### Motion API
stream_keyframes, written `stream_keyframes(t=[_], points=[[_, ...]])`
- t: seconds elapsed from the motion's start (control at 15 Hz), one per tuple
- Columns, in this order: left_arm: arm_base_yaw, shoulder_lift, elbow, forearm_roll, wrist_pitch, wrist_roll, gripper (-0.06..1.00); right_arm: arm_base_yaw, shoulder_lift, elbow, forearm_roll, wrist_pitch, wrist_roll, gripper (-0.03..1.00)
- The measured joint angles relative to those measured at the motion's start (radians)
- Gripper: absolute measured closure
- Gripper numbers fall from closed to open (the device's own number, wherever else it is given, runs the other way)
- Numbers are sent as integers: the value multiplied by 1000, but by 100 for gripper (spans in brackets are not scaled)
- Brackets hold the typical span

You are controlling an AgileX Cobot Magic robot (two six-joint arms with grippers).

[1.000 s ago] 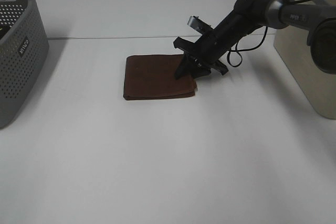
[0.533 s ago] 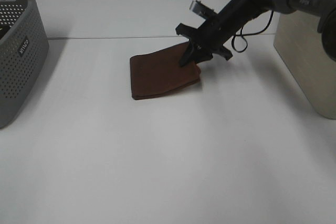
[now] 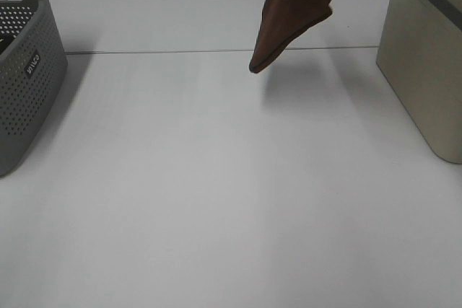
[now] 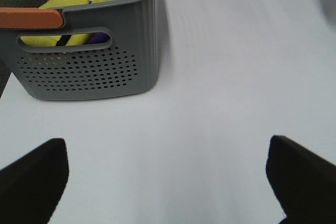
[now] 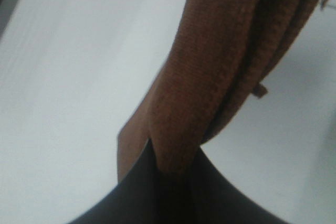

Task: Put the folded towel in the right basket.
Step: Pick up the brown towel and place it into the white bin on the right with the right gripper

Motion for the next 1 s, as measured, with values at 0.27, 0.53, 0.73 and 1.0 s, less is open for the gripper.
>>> stream_keyframes(t=[0.27,0.53,0.73,1.0], points=[[0,0,0,0,0,0,-3,-83,-163,0,-143,24,62,88],[0,0,0,0,0,0,-3,-302,-265,0,-159,38,85,88],[0,0,0,0,0,0,-3,-439,-278,3,-160,39,89,88],[0,0,0,0,0,0,-3,-508,-218,86,-164,39,89,88]])
